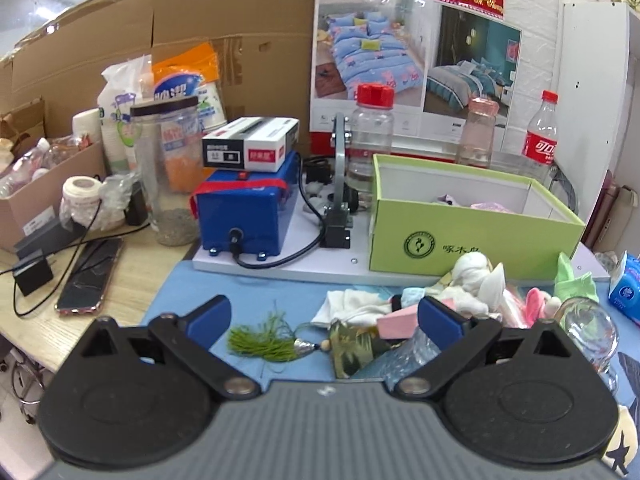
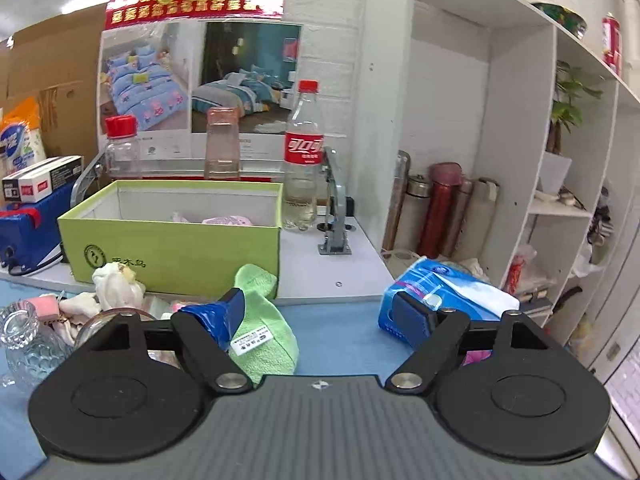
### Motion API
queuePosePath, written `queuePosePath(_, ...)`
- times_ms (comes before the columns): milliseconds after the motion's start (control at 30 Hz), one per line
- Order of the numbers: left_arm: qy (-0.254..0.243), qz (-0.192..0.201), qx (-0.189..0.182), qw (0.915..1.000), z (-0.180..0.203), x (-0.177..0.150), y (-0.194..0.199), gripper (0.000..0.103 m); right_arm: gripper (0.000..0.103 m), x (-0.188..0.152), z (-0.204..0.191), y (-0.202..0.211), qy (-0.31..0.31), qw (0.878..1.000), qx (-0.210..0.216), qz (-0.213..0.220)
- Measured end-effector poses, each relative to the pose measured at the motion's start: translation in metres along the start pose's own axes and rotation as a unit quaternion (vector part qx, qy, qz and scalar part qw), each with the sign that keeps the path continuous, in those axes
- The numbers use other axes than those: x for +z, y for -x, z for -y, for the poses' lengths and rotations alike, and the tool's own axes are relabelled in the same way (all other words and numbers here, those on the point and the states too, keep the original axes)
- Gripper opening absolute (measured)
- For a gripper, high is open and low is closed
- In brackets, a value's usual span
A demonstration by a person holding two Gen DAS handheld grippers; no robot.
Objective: Organize soft objects
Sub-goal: 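Withdraw both tools from the green box back over the table, then move the left tool past the white sock toward the green patterned sachet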
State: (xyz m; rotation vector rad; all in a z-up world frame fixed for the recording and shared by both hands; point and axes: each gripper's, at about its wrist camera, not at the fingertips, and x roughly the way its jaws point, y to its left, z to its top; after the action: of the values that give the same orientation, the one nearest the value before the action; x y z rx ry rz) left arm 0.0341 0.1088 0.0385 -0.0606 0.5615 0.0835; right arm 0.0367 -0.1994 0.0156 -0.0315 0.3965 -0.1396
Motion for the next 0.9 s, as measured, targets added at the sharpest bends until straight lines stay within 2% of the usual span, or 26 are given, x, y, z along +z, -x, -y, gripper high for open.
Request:
queuePosePath(167,-0.009,-0.004,0.007,0.9999,0.003,-0.005,0.002,0.098,0.068,-0.007,0.007,0.0,-0.021,1.0,0.0,-0.005)
queuePosePath(533,-0.006,-0.016,0.015,0.9997,0.001,-0.009,-0.004,0.098,0.068,-0.016,0.014,-0.005,-0.012,1.0,-0.018,-0.018)
queuePosePath(667,-0.013,-0.028,0.023,0.9993,-0.004,-0.015,-0.009,0.098,0.068,-0.031,0.033,-0.004,-0.033,0.999,-0.003,-0.044)
queuePosePath(767,-0.017,-0.036,0.037,0.9985,-0.011,-0.022,-0.013,0.098,0.068,-0.057,0.053,0.002,-0.059,0.995,-0.005,-0.085)
queuePosePath(900,-0.015,-0.052,0.037,0.9978,-0.019,-0.027,-0.026,0.098,0.068,-0.08,0.055,0.014,-0.062,0.992,0.021,-0.11)
